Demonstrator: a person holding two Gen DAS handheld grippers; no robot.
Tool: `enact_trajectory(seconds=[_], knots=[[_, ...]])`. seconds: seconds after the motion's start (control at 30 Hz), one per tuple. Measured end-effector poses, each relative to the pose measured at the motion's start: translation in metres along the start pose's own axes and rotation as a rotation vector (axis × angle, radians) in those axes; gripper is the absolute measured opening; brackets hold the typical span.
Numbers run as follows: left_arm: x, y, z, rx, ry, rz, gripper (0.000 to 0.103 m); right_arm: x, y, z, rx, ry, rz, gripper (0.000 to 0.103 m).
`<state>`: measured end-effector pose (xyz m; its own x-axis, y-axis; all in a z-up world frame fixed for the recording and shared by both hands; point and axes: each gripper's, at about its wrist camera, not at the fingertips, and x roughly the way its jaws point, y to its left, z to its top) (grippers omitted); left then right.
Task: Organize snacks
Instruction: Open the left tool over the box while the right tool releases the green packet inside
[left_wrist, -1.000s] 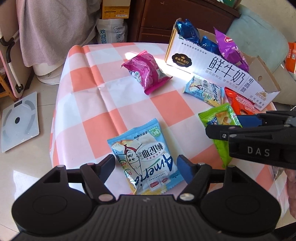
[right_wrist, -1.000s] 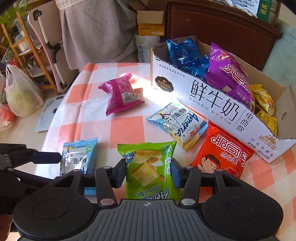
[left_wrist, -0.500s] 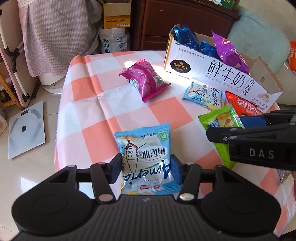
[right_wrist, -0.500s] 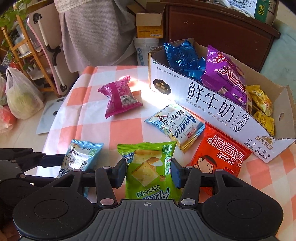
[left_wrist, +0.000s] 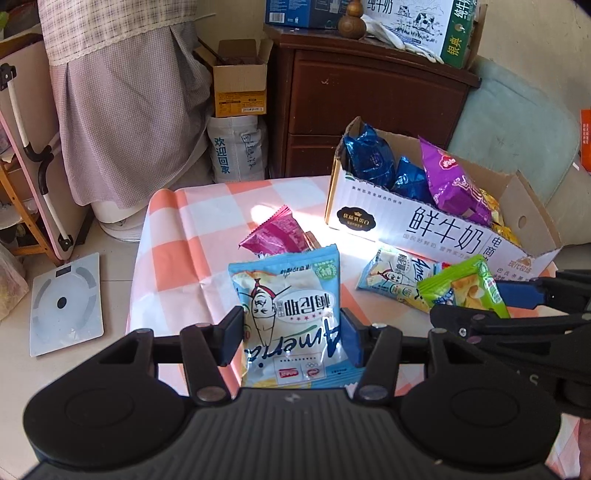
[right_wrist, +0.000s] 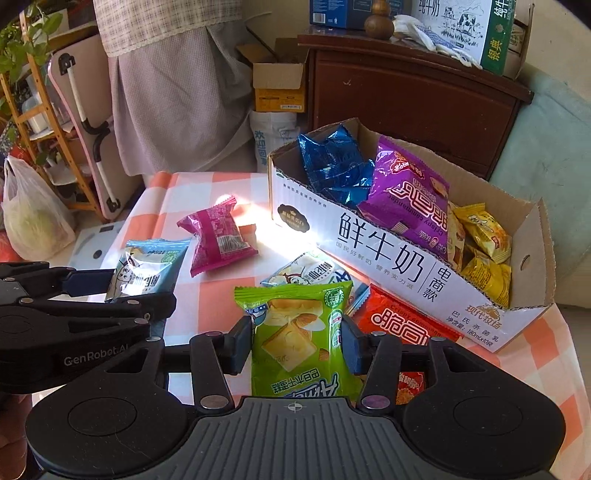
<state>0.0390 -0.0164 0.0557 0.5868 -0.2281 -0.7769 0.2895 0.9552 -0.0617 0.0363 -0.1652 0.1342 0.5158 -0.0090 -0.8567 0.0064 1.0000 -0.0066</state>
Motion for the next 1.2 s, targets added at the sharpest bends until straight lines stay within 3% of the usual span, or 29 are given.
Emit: enact_trajectory(seconds=[0.3,0.87,1.2], knots=[[0.005,-0.018,0.039,0.001,-0.060,0.011,0.053,-0.009,-0.025,0.013,0.056,-0.060,-0.050,0.048],[0.030,-0.055,0.094,0.037,-0.127,-0.049,0.053,-0.020,-0.102,0.036,0.306,-0.193,-0.136,0.048],[0.059,-0.064,0.120,0.027,-0.118,-0.066,0.053,-0.009,-0.133,0.045,0.431,-0.225,-0.172,0.049]])
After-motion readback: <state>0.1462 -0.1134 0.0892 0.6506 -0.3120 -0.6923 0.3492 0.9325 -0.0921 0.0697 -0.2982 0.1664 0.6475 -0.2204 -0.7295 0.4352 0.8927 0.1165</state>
